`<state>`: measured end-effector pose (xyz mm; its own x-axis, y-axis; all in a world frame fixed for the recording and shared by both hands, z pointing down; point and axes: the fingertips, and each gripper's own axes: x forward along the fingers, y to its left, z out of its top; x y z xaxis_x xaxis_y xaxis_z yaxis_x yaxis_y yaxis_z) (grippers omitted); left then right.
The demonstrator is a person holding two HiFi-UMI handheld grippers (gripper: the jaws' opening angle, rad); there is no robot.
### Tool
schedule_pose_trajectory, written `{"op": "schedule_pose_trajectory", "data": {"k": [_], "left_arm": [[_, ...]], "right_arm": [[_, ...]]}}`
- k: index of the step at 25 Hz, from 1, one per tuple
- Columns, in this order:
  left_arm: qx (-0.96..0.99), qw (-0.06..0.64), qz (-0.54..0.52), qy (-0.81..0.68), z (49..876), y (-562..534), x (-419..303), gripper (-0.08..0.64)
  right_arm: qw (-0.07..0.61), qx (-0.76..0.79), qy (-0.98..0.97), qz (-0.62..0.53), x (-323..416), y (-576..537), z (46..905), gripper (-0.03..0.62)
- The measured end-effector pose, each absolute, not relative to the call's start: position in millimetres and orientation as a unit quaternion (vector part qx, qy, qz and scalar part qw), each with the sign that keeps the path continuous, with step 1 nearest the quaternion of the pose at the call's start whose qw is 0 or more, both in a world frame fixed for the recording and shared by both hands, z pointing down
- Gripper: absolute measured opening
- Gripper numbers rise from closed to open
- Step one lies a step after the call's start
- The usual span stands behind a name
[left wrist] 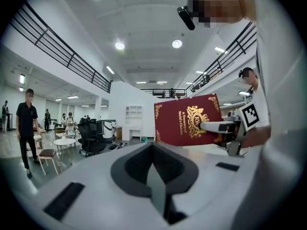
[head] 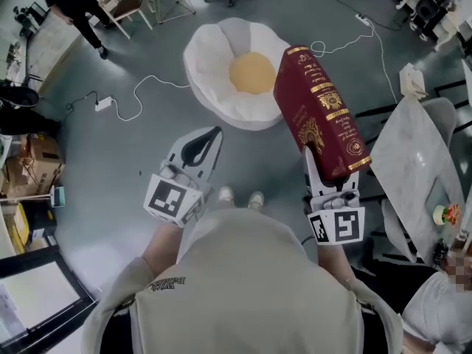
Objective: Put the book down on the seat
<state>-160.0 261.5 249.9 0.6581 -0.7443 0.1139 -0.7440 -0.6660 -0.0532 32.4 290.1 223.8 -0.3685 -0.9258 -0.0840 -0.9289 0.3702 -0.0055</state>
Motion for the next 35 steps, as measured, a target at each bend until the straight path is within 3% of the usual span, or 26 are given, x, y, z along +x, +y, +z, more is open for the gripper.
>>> {"op": "schedule_pose_trajectory", "data": {"k": [18,29,35], "left_arm": [[-0.914,-0.011,-0.060,0.401,241,238,-105,0.011],[-0.924,-0.010,-0.042,0.381,274,204,-82,0.009],[-0.925,-0.020,-0.031,0.378,275,118,-70,0.009]], "right_arm": [[0.026,-0.598,0.801,0.022,108,275,218,0.229],[0.012,-0.619,0.785,0.020,130,256,258,0.229],[-0.006,-0.615,0.788,0.015,133,166,261,0.229]]}}
